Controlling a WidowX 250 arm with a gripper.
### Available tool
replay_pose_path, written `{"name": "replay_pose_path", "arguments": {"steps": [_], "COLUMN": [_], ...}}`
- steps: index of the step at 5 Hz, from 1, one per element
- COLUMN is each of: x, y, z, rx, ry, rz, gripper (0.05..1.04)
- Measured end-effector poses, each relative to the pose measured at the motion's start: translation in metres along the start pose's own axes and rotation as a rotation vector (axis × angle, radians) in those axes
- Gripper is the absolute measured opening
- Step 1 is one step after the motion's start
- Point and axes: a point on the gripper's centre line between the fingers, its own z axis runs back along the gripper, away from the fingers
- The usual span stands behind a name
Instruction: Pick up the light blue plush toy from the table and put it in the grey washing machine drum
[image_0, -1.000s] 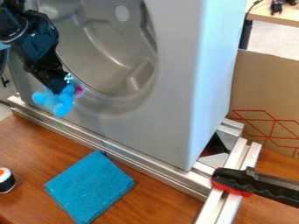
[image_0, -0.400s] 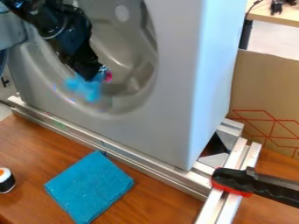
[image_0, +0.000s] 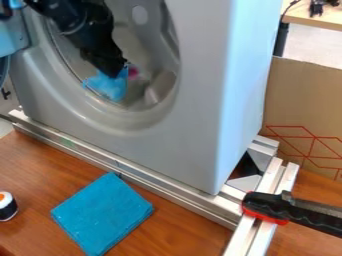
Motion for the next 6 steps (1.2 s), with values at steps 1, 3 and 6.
{"name": "replay_pose_path", "arguments": {"steps": [1,3,6], "x": [0.007,0.008,-0.066], "y": [-0.003,-0.013,-0.016], "z": [-0.019,-0.018,0.045], "rx": [-0.004,-0.105,-0.063], "ry": [0.012,0.020,0.233], "rz": [-0.025,-0.004,0.076], "gripper": [0.167,0.447,1.003]}}
